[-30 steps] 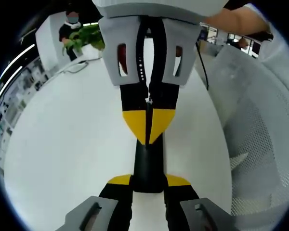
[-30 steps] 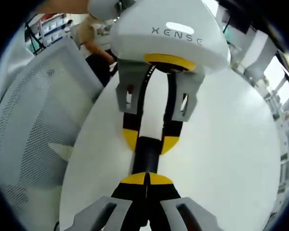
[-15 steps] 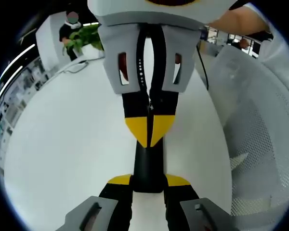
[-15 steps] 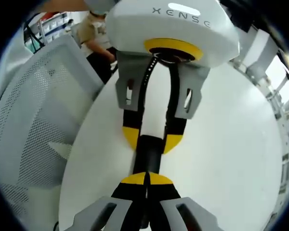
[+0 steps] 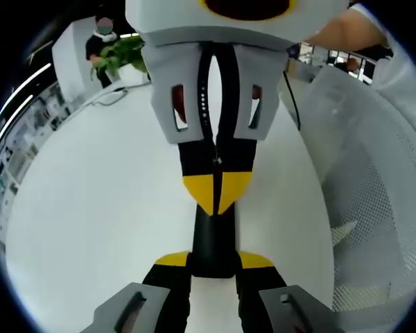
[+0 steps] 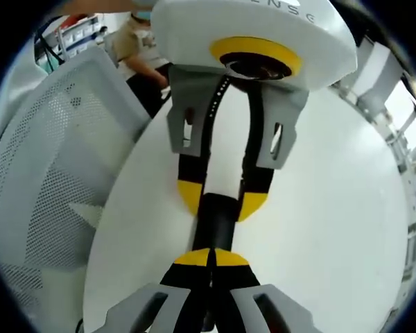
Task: Press the specified remote control buttons in sequence, fully releasing each button before pressing the next.
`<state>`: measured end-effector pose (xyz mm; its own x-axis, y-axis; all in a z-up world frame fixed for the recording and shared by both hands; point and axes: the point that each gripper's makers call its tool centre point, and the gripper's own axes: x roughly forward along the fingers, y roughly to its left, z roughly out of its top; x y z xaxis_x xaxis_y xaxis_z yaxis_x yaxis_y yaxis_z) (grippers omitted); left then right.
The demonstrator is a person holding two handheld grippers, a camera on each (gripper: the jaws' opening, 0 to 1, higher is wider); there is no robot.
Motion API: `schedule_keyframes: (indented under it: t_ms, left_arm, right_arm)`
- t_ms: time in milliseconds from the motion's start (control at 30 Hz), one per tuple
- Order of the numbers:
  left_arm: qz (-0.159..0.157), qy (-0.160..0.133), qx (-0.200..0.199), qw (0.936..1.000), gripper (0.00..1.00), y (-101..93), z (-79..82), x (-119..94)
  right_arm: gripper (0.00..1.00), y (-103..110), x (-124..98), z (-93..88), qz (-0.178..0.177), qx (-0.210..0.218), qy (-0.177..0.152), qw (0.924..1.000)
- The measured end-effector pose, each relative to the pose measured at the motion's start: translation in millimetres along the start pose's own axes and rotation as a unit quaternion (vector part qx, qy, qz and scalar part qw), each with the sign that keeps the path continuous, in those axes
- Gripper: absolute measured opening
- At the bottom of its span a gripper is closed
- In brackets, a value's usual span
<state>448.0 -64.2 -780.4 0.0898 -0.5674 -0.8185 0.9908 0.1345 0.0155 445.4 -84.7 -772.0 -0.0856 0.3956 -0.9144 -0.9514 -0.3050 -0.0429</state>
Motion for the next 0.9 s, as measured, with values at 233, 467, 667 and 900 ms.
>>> schedule_keyframes:
  t_ms: [233, 467, 667, 900]
  left_arm:
    - [-0.002, -0.001, -0.001, 1.0000, 0.23, -0.5, 0.5, -0.1]
    - [-0.002, -0.001, -0.002, 1.0000, 0.23, -0.3, 0.8, 0.1]
    - [-0.003, -0.001, -0.001, 1.0000, 0.23, -1.7, 1.5, -0.8]
    - [-0.002, -0.001, -0.001, 1.0000, 0.23, -2.5, 2.1, -1.4]
  right_arm:
    - [0.00, 0.2, 0.4, -0.3, 0.001, 0.002, -0.001, 1.0000]
    - [0.00, -0.8, 1.0, -0.9, 0.005, 0.018, 0.000, 0.9998]
    - [0.00, 0.3, 1.7, -0.6, -0.001, 0.006, 0.017, 0.9998]
    - [0.00, -0.2, 1.4, -0.9, -0.001, 0.014, 0.014, 0.9998]
